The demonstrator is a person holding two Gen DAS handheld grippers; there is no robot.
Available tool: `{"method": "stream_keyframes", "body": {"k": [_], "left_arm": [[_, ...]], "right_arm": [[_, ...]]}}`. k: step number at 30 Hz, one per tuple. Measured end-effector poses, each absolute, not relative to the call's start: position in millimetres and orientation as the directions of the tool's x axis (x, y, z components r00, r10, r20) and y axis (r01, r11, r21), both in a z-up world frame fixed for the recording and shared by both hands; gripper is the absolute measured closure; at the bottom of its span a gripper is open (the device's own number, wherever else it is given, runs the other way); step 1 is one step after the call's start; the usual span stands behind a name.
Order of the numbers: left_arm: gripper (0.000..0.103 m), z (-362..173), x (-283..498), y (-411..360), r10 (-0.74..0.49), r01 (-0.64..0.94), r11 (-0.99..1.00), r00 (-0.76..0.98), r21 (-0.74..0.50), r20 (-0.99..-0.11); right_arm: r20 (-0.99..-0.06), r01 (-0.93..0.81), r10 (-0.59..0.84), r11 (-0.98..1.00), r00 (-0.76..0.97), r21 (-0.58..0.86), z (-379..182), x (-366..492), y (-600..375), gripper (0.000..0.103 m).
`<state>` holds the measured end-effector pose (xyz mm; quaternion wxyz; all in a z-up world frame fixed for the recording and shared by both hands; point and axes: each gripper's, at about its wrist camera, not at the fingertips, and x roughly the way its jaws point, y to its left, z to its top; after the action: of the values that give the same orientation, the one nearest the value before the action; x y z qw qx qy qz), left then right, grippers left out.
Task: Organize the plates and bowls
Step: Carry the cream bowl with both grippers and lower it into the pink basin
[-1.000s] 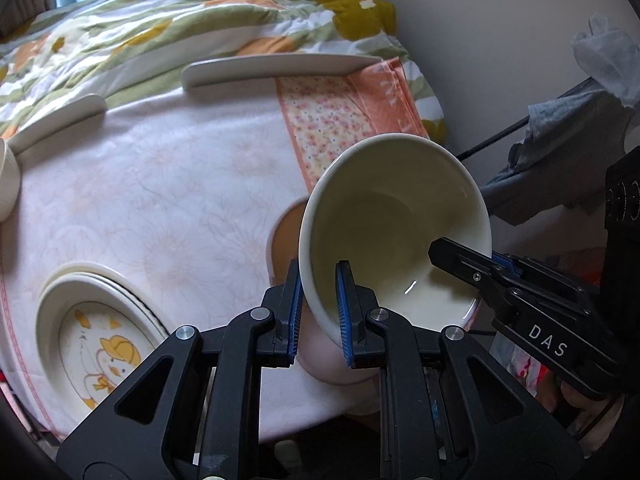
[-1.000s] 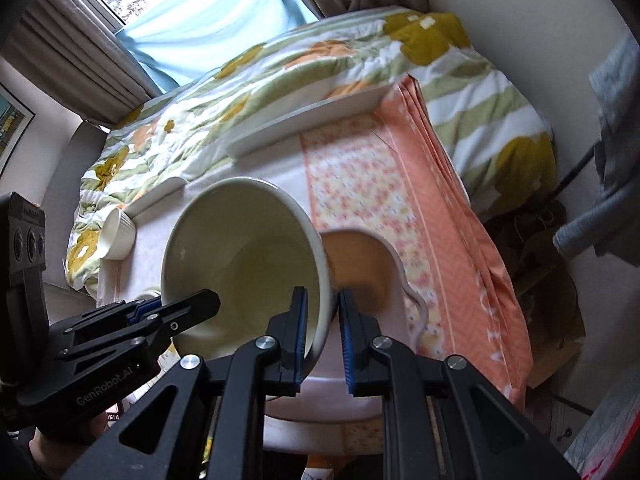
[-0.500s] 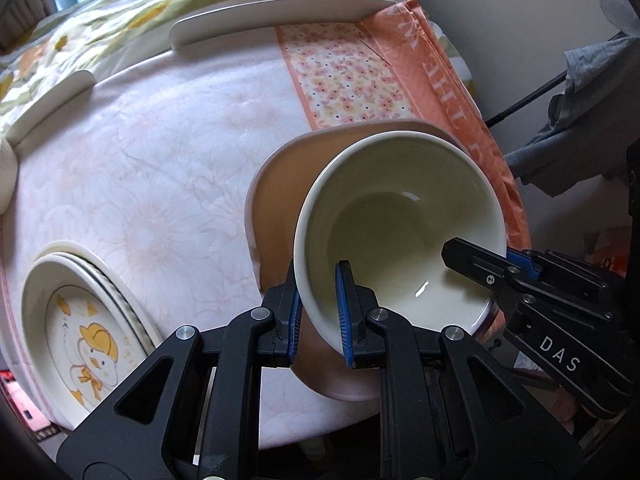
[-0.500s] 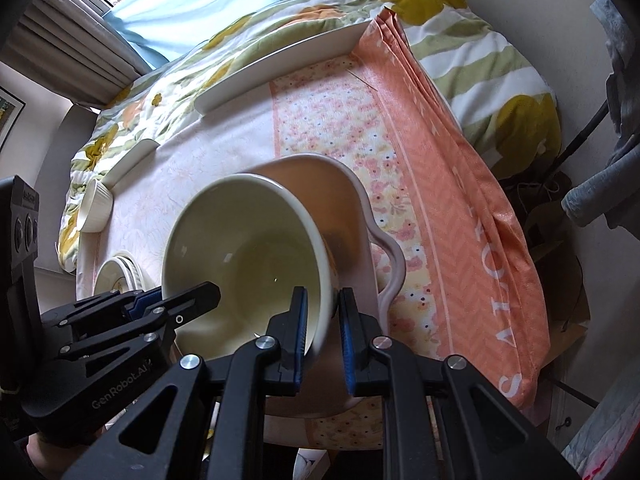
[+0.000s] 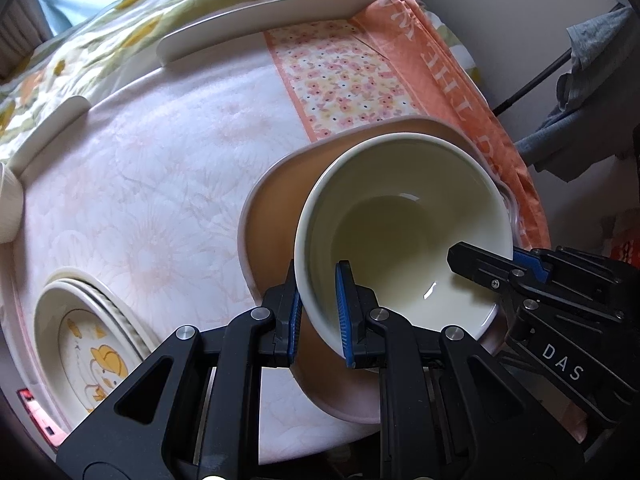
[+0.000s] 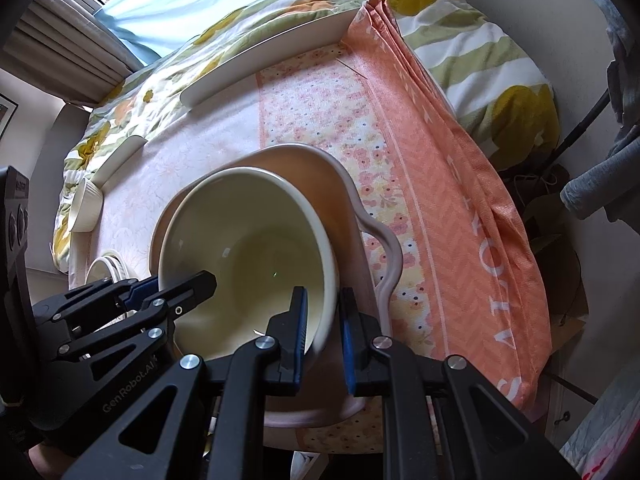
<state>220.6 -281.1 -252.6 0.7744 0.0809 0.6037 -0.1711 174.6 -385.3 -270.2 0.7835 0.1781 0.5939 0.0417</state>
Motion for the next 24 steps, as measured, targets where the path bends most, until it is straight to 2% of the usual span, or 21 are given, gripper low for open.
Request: {"method": "stream_keyframes", "body": {"k": [9, 24], "left_arm": [[0.089, -248, 221, -282, -0.158, 0.381, 0.922, 0.224, -0.062, -0.962], [0.089, -227, 209, -272, -0.180, 0.380, 0.922, 0.264, -0.070, -0.948]], "right_arm": [[-0.943, 0.124, 0.227, 0.957, 0.242, 0.262, -263, 178, -377, 0.089], [-0.929, 0.135, 0.256, 0.945, 0.269, 0.299, -242, 163, -384, 0.089]]}}
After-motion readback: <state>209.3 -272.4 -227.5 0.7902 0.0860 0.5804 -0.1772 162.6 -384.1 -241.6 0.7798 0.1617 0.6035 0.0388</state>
